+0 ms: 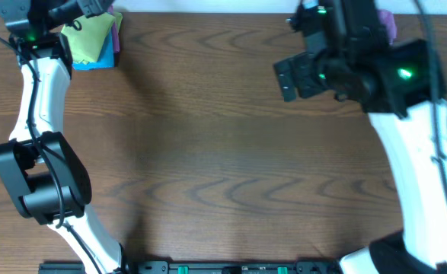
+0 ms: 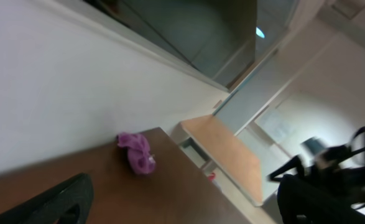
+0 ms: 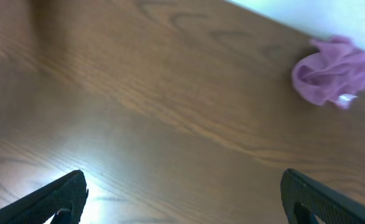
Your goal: Fold the cloth
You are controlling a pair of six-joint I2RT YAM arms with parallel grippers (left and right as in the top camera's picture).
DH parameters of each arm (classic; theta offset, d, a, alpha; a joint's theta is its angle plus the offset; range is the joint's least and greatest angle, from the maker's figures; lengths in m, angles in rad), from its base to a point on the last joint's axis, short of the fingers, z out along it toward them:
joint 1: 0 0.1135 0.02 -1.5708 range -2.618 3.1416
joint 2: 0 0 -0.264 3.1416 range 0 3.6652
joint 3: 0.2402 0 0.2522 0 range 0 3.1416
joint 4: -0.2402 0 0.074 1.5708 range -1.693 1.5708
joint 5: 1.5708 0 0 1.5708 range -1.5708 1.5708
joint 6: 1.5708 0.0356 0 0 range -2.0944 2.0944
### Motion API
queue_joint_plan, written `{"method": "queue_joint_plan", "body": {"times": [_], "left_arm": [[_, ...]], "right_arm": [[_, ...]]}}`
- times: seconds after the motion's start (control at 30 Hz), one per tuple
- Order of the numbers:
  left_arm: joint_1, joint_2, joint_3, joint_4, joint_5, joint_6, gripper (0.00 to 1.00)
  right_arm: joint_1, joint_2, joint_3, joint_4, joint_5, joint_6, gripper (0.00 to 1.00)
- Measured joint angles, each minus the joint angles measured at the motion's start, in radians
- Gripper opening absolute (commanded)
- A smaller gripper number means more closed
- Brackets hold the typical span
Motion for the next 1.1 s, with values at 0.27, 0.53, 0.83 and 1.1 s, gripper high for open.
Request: {"method": "queue_joint_plan", "body": {"times": [0.27,0.53,0.83,1.1], "left_arm": [[0.107,0.000,0.000,-0.266,-0.206,0.522,0.96],[0.185,0.000,0.008,-0.686,-0.795,0.986,0.96],[0.180,-0.071,0.007,-1.141,-1.010,1.130,0.96],[0.166,-0.480,0.007,-1.513,-0.907,1.083,0.95]], "right_arm": [[-0.039,-0.097,0.000,0.002,0.001,-0.032,0.99],[-0.039,-0.080,0.000,0.002,0.090,-0.050,0.99],[-0.039,-0.080,0.000,-0.035,0.150,-0.050,0.99],[-0.039,-0.217,-0.075,-0.038,0.123,-0.046,0.99]]}}
